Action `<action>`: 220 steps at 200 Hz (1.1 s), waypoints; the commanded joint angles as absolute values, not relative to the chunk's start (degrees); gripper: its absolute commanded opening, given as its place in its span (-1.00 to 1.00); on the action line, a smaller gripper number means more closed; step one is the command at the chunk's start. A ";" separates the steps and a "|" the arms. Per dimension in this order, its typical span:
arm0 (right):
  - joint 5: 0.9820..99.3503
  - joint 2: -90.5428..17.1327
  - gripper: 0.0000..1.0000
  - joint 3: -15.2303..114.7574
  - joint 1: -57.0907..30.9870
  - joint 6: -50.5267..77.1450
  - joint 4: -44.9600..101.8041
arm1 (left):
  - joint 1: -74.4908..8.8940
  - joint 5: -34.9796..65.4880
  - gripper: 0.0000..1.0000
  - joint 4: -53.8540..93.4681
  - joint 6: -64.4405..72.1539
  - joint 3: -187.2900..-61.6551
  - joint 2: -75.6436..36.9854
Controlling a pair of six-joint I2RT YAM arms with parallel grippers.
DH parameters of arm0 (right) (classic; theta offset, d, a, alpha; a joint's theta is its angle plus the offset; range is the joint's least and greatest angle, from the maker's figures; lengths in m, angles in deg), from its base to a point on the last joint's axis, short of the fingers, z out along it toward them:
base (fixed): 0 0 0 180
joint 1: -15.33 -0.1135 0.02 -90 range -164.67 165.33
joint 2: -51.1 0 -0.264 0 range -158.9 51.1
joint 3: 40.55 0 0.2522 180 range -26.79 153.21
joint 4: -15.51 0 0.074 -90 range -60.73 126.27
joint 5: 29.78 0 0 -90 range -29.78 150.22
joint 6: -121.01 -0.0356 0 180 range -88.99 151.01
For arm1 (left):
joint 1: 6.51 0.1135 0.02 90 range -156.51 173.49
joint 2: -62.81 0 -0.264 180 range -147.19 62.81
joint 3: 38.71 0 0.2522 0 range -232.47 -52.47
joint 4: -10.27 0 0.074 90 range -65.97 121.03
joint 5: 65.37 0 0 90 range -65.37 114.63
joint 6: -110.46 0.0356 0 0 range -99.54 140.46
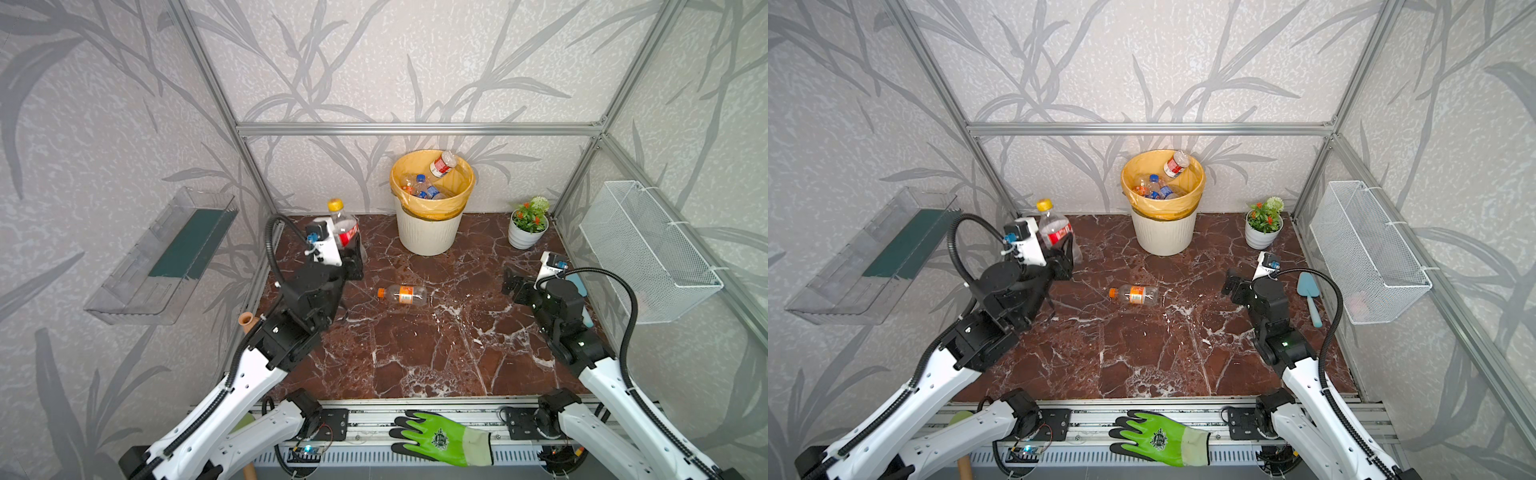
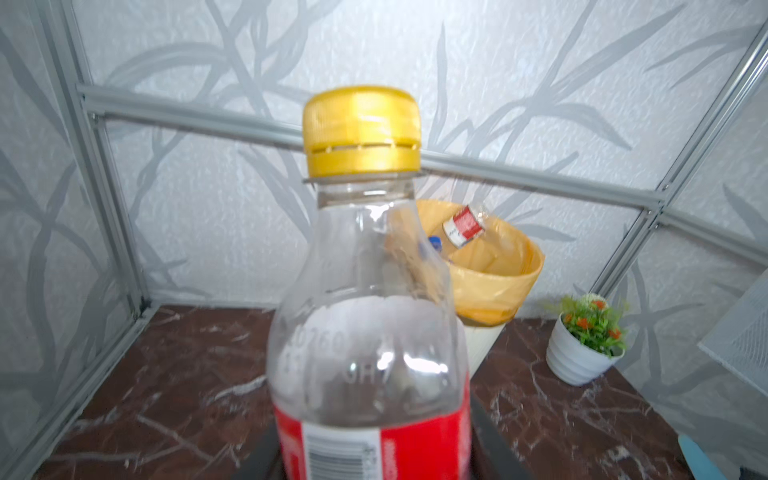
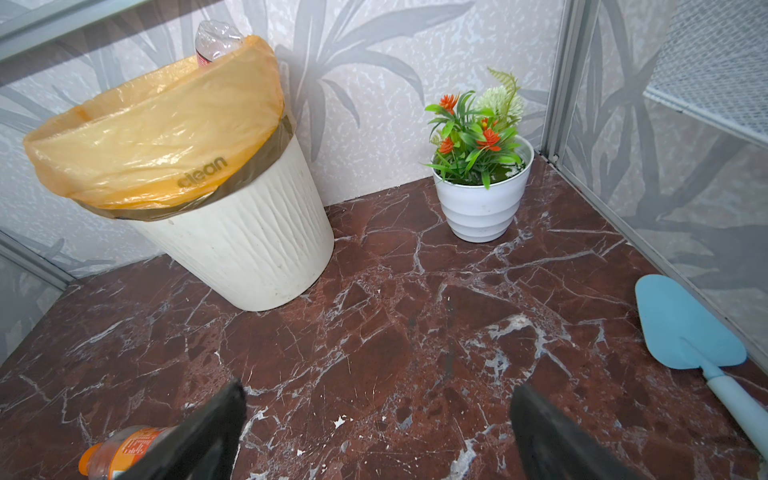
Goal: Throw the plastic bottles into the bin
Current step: 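Lift the yellow-cap bottle with the left gripper over the bin, then draw the left gripper back while the right gripper moves to the orange-cap bottle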
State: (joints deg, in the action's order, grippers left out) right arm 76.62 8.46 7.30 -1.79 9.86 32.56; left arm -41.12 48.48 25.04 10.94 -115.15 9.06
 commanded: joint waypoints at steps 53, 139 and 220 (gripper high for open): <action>79.08 14.18 0.98 7.80 -1.36 11.05 35.12 | -33.89 16.04 -0.04 39.19 10.59 -169.88 -41.00; 77.57 13.53 0.98 10.86 -0.93 13.69 36.78 | -33.64 24.96 0.98 48.77 9.24 -179.38 -46.30; 75.69 12.01 0.98 10.11 -0.82 11.52 35.57 | -33.76 27.31 0.99 47.31 10.49 -160.82 -32.44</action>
State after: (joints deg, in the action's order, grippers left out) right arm 76.21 12.31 9.07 -1.14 12.29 36.41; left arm -33.80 25.25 48.45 9.55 -168.52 -34.57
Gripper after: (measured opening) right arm 0.991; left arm 0.991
